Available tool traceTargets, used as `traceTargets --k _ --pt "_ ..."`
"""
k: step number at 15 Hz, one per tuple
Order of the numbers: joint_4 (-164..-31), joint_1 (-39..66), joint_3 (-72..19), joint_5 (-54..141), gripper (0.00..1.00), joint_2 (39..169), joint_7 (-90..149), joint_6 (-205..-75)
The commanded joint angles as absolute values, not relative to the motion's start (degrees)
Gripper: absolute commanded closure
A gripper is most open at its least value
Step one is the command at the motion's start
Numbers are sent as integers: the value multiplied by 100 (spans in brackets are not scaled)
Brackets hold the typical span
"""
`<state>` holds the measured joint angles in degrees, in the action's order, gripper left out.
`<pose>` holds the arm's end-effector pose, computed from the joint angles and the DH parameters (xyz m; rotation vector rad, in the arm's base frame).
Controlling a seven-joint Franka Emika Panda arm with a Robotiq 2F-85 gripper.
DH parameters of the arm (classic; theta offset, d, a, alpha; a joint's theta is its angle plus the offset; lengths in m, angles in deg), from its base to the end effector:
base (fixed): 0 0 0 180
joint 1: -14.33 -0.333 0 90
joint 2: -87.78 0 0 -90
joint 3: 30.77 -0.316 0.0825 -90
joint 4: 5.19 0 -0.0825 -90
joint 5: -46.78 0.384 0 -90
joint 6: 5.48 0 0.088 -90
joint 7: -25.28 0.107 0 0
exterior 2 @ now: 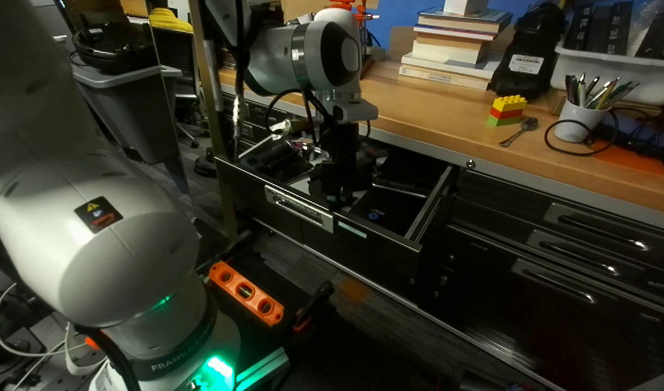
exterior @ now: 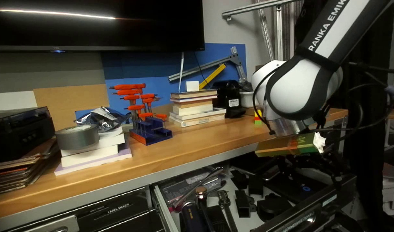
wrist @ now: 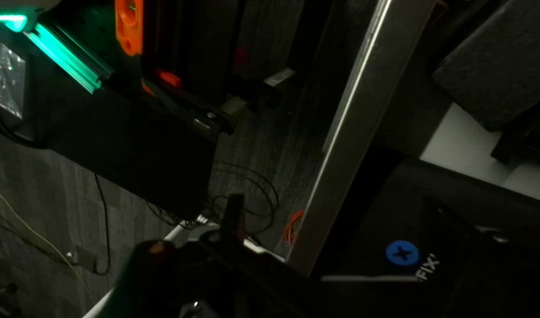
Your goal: Pick up all the black objects and put them in the open drawer and close it
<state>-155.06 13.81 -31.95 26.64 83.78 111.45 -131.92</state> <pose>0.3933 -0.0001 0.2534 2.2414 -1.5601 -0.0982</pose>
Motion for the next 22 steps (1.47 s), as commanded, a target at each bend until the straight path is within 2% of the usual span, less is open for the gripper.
traceTargets --k 1,7,11,17,22 --pt "-15934 1581 -3048 2993 0 8332 11263 -13829" --pt "-16473 1779 -2778 4096 0 8607 10680 -15549" --pt "-16313 1768 -2763 5239 0 9001 9799 -16624" --pt "-16152 1724 -2833 6009 0 9168 8829 -17333" --pt "-15530 1730 -3333 6897 0 9623 7741 -17730"
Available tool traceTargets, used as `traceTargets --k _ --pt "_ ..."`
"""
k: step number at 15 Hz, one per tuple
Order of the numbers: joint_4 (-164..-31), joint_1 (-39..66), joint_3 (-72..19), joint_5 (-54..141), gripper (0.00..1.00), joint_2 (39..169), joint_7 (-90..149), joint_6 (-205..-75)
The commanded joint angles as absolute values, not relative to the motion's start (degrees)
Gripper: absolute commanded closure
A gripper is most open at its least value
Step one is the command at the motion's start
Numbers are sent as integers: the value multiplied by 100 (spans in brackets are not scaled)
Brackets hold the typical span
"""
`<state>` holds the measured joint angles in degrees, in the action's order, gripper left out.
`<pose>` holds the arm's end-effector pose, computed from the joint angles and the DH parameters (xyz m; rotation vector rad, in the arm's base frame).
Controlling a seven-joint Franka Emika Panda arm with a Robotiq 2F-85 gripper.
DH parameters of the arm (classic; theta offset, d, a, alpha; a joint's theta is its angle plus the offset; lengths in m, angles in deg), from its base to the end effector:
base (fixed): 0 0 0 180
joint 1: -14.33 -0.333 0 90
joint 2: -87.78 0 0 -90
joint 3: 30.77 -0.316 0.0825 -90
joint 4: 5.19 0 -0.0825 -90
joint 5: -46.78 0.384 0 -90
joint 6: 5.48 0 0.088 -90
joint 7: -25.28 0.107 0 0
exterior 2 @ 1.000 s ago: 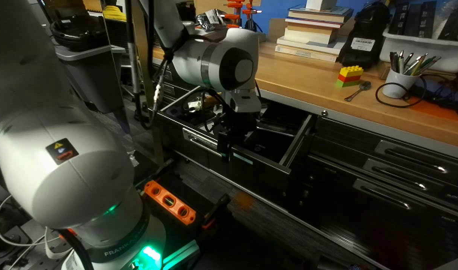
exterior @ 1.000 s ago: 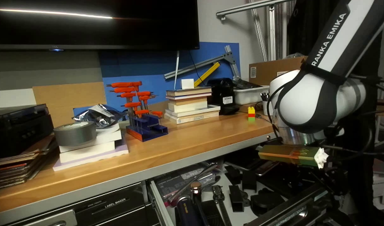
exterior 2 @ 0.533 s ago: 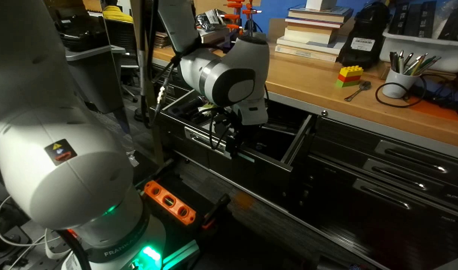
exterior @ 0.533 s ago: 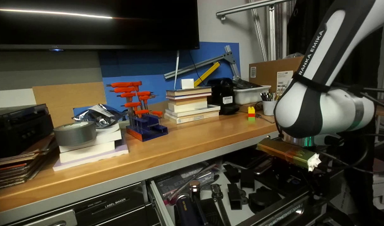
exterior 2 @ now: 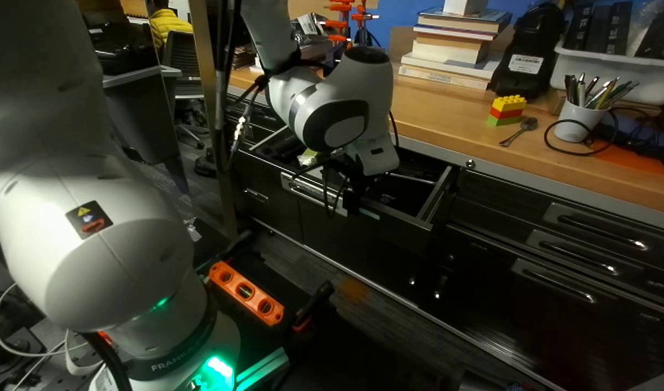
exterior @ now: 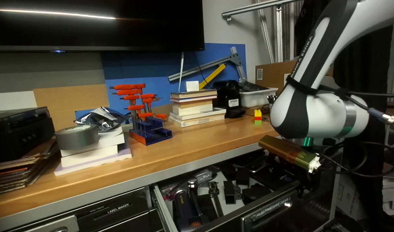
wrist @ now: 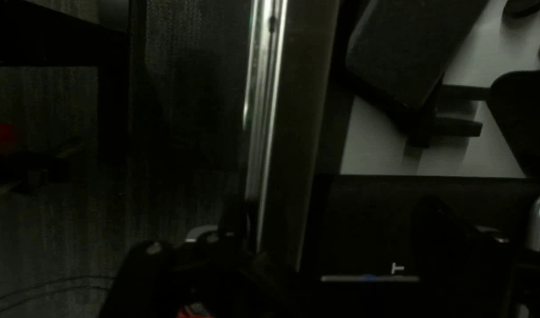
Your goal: Pick up all the black objects and put them in the open drawer and close it
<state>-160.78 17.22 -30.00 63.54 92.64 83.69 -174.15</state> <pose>0.4129 -0.0454 0.2124 -2.3310 1.8966 -0.1370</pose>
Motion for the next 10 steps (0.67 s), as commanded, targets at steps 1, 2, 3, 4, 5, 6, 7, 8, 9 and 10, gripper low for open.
traceTargets --k 1,2,3,4,5,6,7,8,9,10 --pt "-15364 1758 -3456 7042 0 9736 7528 -17748" --pt "-15203 1801 -3587 7195 0 9842 7309 -17773" --pt "-15050 1854 -3688 7301 0 9933 7102 -17781" --pt "-14907 1902 -3786 7391 0 10012 6923 -17786" --pt "-14791 1918 -3836 7389 0 10096 6816 -17801" --pt "-14733 1877 -3782 7223 0 10097 6826 -17780" --pt "-14697 1823 -3720 7075 0 10075 6851 -17781" --pt "-14741 1504 -3368 6910 0 9949 6901 -17730" --pt "-14802 1334 -3139 6628 0 9853 7057 -17748" --pt "-14915 1236 -2938 6098 0 9687 7381 -17760"
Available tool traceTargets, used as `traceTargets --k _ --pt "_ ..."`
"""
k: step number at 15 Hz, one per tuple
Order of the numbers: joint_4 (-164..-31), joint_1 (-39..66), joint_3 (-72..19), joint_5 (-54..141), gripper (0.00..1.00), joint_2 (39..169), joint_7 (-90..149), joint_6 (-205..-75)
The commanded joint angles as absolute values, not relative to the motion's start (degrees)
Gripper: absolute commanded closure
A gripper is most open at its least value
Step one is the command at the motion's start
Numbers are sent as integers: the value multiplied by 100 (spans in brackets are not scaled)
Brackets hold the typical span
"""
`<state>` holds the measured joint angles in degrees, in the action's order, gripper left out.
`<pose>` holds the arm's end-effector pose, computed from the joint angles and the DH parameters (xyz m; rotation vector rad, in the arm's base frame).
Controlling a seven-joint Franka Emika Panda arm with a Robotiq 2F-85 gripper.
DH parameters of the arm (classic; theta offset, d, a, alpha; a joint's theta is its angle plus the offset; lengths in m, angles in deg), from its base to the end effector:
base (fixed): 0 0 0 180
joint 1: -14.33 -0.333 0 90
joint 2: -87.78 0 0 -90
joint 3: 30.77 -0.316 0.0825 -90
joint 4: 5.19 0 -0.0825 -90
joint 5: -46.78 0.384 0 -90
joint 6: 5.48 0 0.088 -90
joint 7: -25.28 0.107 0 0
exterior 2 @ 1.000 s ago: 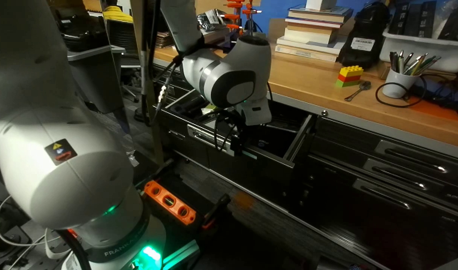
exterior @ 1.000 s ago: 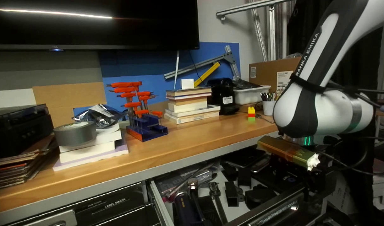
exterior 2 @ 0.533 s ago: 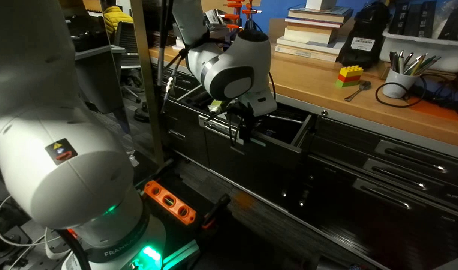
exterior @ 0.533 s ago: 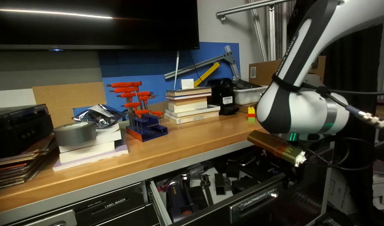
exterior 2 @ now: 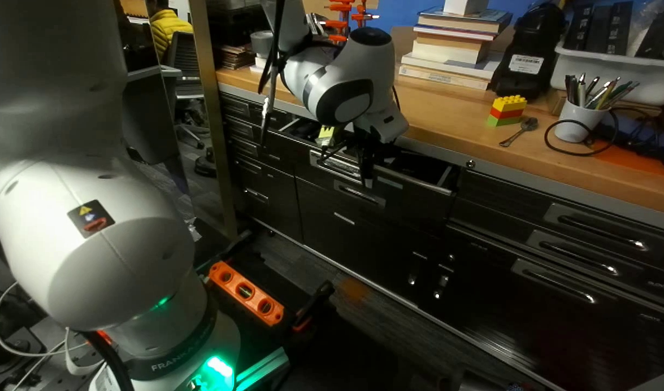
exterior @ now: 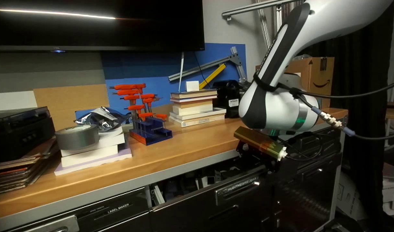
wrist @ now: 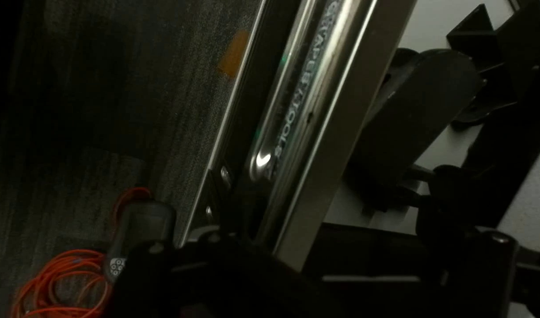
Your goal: Pick up all the black objects and put them in the open drawer and close it
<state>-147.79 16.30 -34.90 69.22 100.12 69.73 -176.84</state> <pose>0.4960 -0.0076 0.2310 -2.4549 1.5409 -0.3002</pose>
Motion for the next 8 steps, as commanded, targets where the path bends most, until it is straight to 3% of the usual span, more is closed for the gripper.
traceTargets --k 1,4,8 --pt "-15039 992 -2596 5616 0 9497 7623 -17797" --pt "-15095 174 -1212 4063 0 9219 8466 -17680" --pt "-14533 -810 424 2058 0 9054 9798 -16488"
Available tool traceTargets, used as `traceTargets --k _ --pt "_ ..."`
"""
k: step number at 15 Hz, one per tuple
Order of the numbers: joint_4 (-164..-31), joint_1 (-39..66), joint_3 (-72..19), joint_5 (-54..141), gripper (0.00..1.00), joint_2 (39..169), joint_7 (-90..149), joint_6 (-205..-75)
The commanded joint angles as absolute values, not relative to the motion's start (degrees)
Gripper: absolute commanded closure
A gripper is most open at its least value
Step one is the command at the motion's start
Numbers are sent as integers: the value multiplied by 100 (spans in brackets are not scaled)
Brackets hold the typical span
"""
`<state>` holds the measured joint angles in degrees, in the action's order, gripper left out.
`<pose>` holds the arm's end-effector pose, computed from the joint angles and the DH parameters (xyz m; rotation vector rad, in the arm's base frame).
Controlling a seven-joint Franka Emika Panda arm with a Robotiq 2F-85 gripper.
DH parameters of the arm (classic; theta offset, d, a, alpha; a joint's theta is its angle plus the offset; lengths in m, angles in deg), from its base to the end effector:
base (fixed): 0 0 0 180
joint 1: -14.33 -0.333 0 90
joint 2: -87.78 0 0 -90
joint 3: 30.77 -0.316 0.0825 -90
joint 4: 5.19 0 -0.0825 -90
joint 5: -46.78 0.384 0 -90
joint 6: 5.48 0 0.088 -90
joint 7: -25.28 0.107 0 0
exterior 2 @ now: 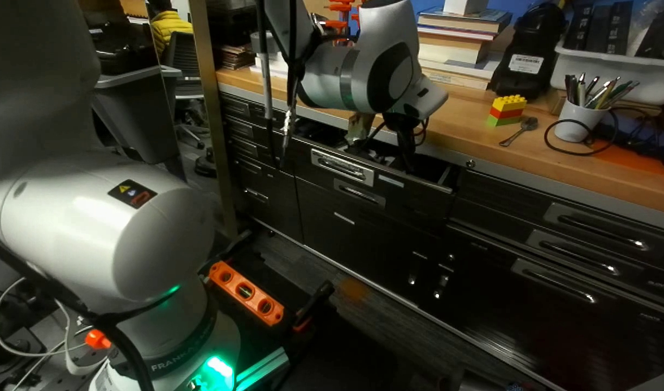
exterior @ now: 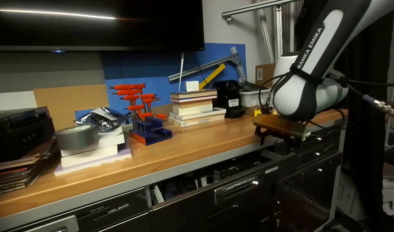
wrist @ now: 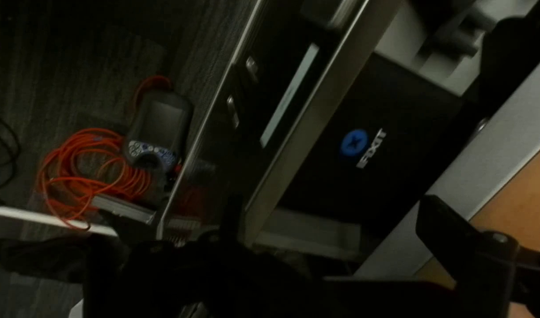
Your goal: Pick up all the black objects and put them in the open drawer and close it
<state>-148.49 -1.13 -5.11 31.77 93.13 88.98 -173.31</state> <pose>0.4935 -0.0732 0.2856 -2.6620 1.5141 -0.5610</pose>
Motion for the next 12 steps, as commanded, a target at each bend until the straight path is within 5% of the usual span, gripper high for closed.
traceTargets --k 1,3,4,7,12 --pt "-14437 -895 548 1548 0 8951 10191 -16056" --pt "-14495 -933 484 559 0 8645 11025 -15083" --pt "-14543 1 -574 356 0 8462 11164 -14598" --pt "-14632 507 -1602 648 0 8170 11042 -13220" --pt "-14538 976 -2510 1340 0 8386 10417 -12260"
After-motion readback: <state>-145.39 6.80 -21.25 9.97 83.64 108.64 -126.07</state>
